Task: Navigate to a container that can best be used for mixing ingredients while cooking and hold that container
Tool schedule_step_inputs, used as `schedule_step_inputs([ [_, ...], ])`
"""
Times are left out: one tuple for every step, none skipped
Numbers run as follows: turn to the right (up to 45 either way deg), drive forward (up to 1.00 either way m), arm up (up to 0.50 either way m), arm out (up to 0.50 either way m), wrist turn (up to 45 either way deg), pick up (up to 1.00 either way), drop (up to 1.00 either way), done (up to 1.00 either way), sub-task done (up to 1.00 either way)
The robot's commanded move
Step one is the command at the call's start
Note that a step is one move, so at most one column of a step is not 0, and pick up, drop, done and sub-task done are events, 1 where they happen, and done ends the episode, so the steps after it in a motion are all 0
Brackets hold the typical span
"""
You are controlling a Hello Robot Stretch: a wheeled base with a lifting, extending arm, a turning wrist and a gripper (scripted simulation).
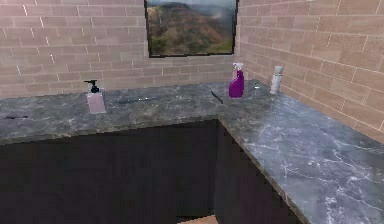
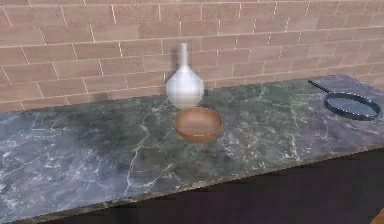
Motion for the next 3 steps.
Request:
schedule_step_inputs([
  [9.0,0.0,0.0,0.0,0.0,0.0,0.0,0.0,0.0],
  [0.0,0.25,0.0,0.0,0.0,0.0,0.0,0.0,0.0],
  [12.0,0.0,0.0,0.0,0.0,0.0,0.0,0.0,0.0],
])
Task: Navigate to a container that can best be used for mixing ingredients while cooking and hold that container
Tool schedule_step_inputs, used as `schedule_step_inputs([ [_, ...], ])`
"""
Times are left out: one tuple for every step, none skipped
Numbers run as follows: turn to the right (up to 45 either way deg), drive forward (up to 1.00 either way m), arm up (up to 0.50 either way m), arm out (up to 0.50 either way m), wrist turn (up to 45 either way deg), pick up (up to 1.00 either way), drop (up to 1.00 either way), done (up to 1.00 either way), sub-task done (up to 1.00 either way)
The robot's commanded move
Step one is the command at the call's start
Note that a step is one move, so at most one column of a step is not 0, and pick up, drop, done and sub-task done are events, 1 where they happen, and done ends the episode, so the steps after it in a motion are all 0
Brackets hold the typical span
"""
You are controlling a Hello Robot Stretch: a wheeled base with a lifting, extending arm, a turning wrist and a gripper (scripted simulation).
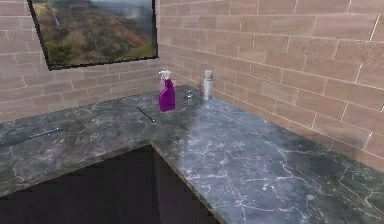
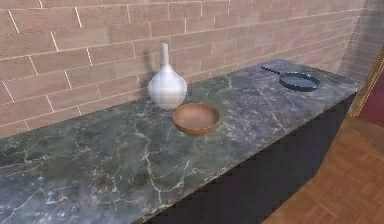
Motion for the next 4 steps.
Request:
schedule_step_inputs([
  [0.0,0.0,0.5,0.0,0.0,0.0,0.0,0.0,0.0],
  [0.0,0.0,0.38,0.0,0.0,0.0,0.0,0.0,0.0],
  [0.0,0.0,0.0,0.3,0.0,0.0,0.0,0.0,0.0],
  [0.0,0.0,0.0,0.0,45.0,0.0,0.0,0.0,0.0],
])
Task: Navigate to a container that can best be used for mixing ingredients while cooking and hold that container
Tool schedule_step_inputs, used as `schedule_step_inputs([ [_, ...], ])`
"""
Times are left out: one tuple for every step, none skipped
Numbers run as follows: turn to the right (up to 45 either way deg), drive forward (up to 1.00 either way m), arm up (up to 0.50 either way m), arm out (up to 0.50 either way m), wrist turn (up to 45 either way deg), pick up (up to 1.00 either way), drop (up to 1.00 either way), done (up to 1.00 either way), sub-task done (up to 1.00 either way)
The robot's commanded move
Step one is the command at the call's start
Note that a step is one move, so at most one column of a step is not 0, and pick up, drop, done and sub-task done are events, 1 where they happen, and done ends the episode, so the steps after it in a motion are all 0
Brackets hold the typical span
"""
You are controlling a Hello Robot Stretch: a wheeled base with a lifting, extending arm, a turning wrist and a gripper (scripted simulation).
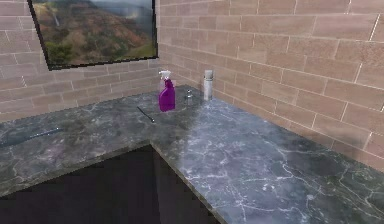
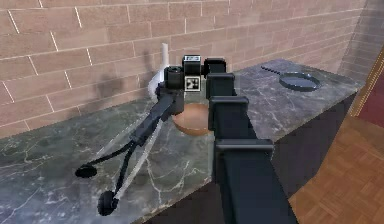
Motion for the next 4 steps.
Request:
schedule_step_inputs([
  [0.0,0.0,0.0,0.0,45.0,0.0,0.0,0.0,0.0],
  [0.0,0.0,0.0,0.0,45.0,0.0,0.0,0.0,0.0],
  [0.0,0.0,0.0,0.0,45.0,0.0,0.0,0.0,0.0],
  [0.0,0.0,0.0,0.0,21.0,0.0,0.0,0.0,0.0],
])
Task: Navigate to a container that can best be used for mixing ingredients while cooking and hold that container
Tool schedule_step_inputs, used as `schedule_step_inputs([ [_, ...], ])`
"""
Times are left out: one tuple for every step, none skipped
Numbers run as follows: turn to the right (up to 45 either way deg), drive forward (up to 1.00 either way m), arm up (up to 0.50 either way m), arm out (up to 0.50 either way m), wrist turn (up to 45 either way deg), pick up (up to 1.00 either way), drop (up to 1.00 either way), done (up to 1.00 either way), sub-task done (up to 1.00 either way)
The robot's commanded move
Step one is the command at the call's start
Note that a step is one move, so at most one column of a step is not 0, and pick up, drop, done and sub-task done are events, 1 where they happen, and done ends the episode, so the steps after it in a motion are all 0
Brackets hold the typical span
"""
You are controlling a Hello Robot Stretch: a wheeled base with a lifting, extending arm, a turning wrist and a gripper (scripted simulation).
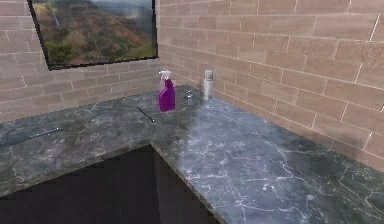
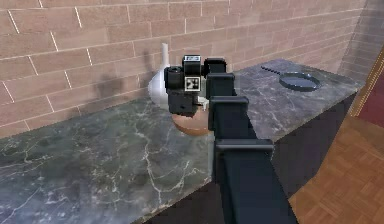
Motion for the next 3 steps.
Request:
schedule_step_inputs([
  [0.0,0.0,-0.12,0.0,0.0,0.0,0.0,0.0,0.0],
  [0.0,0.0,0.0,0.0,0.0,1.0,0.0,0.0,0.0],
  [0.0,0.0,0.1,0.0,0.0,0.0,0.0,0.0,0.0],
])
